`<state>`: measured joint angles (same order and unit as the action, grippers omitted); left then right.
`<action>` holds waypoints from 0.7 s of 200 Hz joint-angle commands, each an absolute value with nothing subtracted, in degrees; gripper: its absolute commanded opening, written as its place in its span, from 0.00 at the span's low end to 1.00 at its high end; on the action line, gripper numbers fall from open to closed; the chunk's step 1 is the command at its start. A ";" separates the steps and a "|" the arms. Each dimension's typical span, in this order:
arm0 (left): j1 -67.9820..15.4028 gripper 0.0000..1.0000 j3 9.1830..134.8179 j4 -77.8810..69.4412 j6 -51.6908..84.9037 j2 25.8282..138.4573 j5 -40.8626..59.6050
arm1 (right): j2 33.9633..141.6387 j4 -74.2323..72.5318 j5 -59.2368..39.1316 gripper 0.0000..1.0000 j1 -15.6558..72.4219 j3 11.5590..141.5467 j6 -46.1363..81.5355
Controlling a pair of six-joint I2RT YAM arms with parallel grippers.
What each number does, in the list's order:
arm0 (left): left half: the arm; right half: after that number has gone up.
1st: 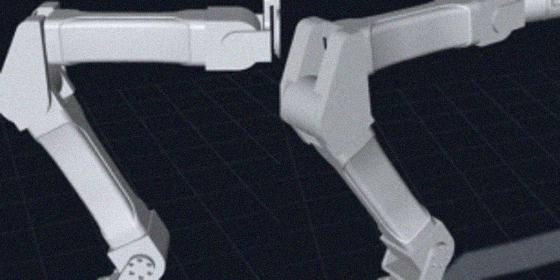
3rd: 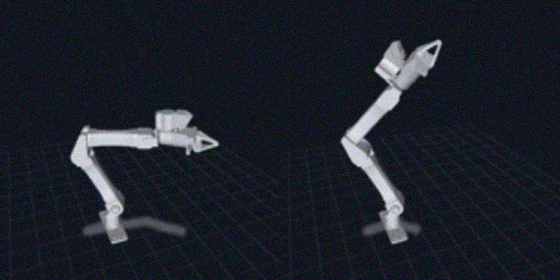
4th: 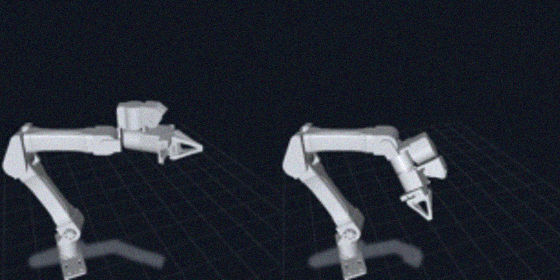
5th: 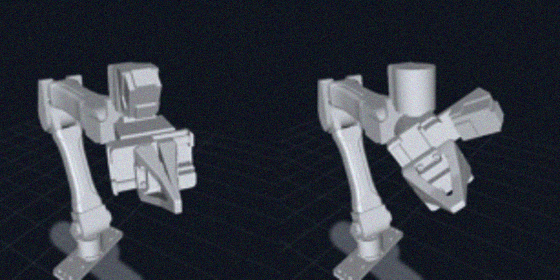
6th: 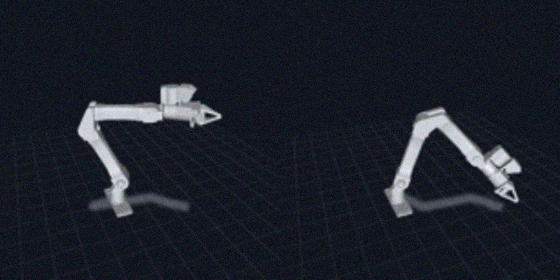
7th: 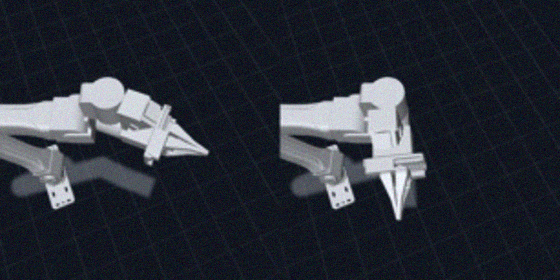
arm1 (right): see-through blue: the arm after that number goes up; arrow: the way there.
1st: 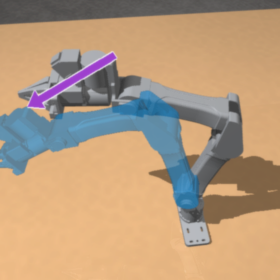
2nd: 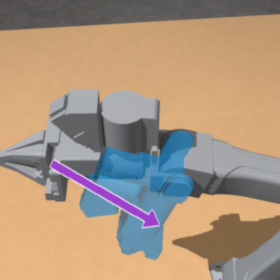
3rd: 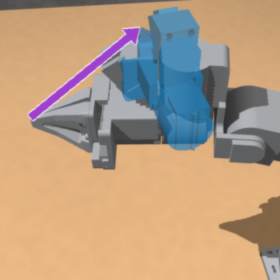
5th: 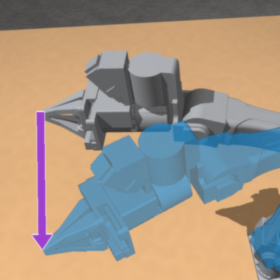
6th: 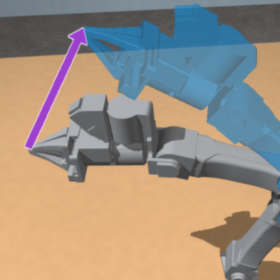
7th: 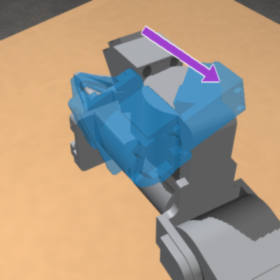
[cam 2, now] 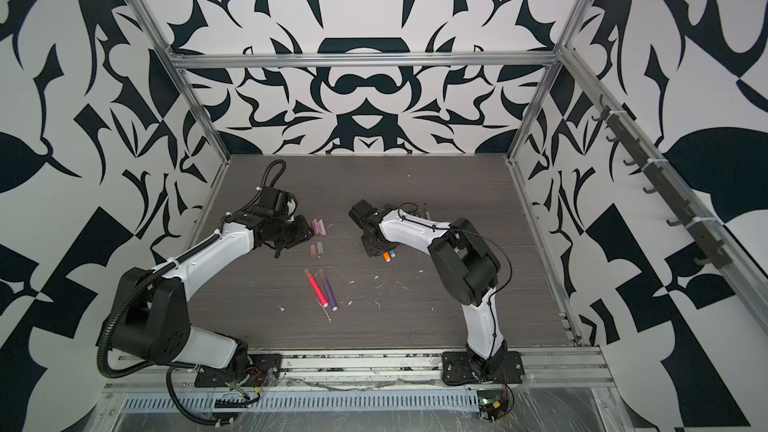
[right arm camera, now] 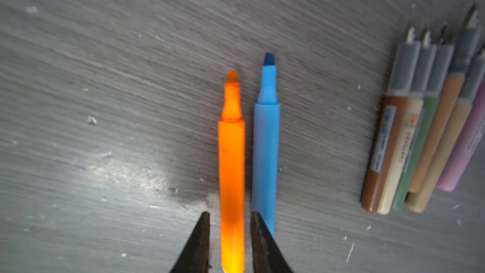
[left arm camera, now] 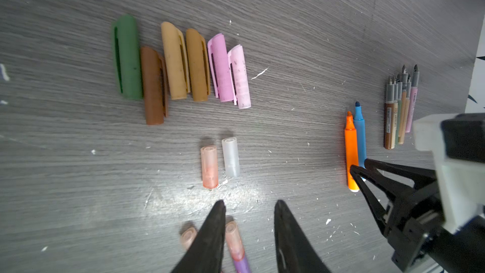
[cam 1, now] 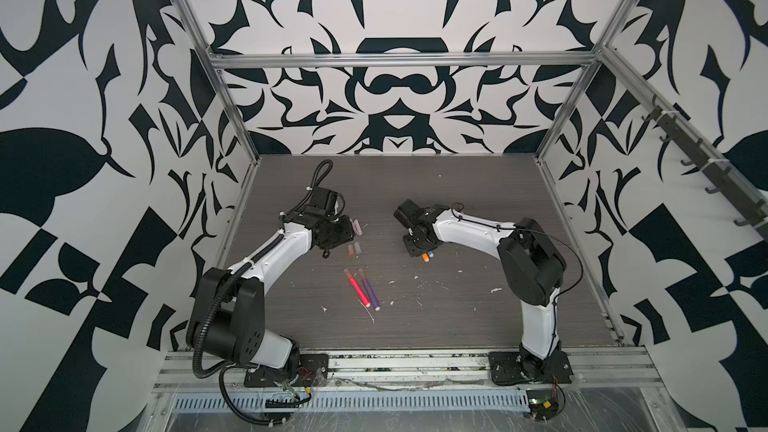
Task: Open the pen caps
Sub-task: 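Move the right gripper to the purple felt marker and grasp it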
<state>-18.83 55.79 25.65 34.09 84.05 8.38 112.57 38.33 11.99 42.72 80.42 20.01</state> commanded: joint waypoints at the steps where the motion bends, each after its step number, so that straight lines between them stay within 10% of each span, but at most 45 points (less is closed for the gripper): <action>1: -18.72 0.35 54.58 26.75 34.37 82.78 8.79 | 107.24 38.61 10.59 0.26 43.24 80.02 21.45; 53: -15.33 0.36 51.94 23.34 35.96 81.24 13.10 | 99.89 28.41 -4.98 0.26 51.61 69.44 31.07; 140: -12.66 0.35 49.23 20.69 37.64 80.25 16.20 | 108.30 26.82 -2.02 0.28 66.77 73.20 38.76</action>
<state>-12.86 49.87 21.28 37.26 81.69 14.92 106.69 26.92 -3.25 66.08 69.93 36.25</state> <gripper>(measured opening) 0.351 0.278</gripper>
